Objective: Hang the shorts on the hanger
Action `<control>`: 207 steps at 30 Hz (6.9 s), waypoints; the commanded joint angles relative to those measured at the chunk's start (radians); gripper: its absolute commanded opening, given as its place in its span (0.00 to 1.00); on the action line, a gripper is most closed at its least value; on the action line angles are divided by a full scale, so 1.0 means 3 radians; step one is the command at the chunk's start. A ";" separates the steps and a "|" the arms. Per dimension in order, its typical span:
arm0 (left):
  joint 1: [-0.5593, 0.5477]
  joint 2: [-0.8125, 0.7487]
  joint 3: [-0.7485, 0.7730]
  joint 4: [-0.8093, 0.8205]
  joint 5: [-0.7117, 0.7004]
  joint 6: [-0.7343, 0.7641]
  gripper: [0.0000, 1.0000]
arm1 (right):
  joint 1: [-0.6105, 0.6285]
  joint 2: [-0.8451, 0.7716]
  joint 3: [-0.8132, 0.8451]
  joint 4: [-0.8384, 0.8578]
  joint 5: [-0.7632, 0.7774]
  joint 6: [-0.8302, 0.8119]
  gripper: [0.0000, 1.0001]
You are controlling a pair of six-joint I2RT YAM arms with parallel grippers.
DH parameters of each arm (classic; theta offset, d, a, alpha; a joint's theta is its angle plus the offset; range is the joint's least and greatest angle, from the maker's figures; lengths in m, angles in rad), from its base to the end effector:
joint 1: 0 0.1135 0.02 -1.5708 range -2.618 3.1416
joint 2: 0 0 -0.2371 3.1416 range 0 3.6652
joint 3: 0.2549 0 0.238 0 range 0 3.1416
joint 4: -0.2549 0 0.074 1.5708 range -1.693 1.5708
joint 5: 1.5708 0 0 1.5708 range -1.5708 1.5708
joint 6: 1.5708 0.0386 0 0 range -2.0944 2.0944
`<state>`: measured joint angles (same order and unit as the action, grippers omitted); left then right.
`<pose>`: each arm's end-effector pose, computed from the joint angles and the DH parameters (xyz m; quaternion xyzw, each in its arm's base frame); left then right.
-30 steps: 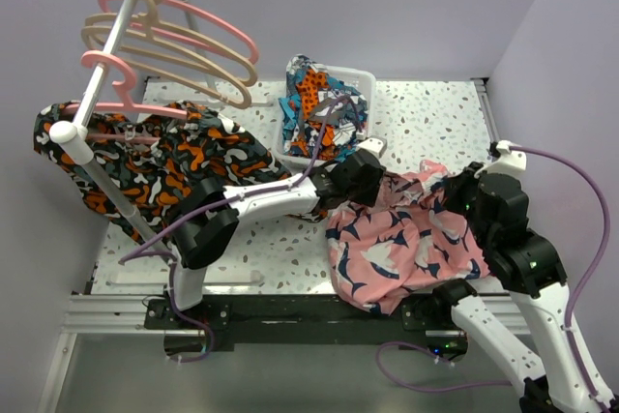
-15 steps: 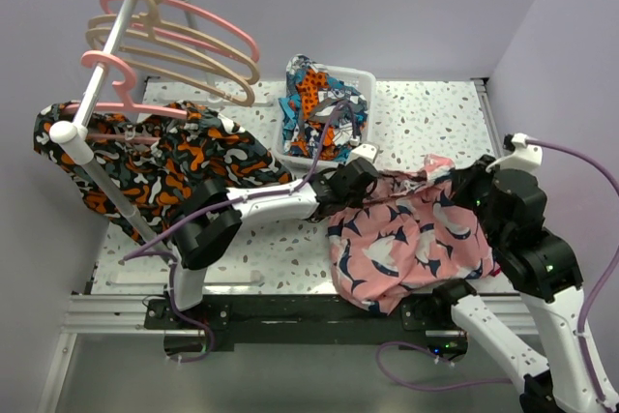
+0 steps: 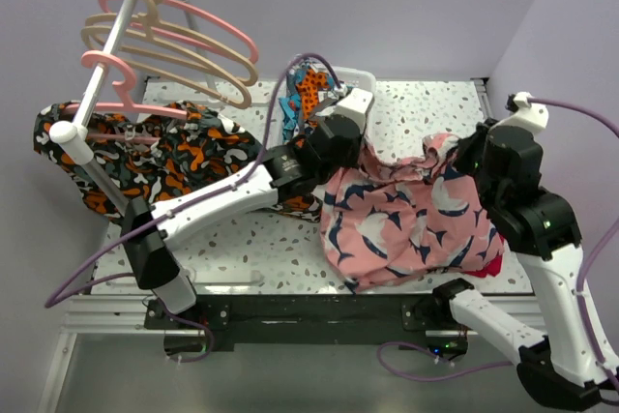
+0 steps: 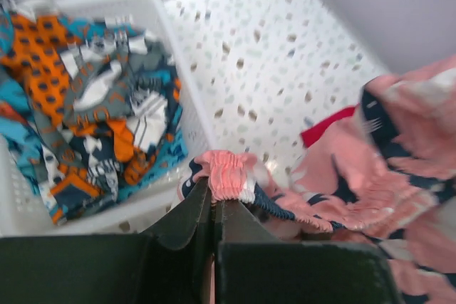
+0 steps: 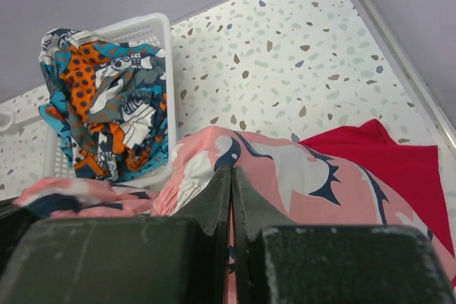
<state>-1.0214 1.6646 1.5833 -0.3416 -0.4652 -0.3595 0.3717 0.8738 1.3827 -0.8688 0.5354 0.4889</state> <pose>0.2109 -0.3113 0.3461 0.1472 0.8135 -0.1873 0.5306 0.1376 0.0325 0.4222 0.1967 0.7828 0.0313 0.5896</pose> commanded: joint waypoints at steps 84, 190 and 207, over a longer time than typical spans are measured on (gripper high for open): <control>0.0260 -0.0133 -0.0681 0.0366 0.0799 0.0104 0.24 | 0.1016 0.0288 0.0023 -0.0356 0.0521 -0.0106 0.00; -0.0047 -0.2235 -0.2920 0.0193 0.1208 -0.0172 0.70 | 0.1389 0.3965 0.3634 0.1531 -0.3063 -0.1287 0.61; -0.0047 -0.2322 -0.2941 0.0131 0.1116 -0.0167 0.70 | 0.1481 0.4139 0.3762 0.1745 -0.3017 -0.1343 0.14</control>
<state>-1.0309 0.9871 0.7048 -0.3107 -0.1120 -0.4049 0.8070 2.1391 2.4722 -0.4072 -0.3824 0.0978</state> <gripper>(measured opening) 0.701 0.193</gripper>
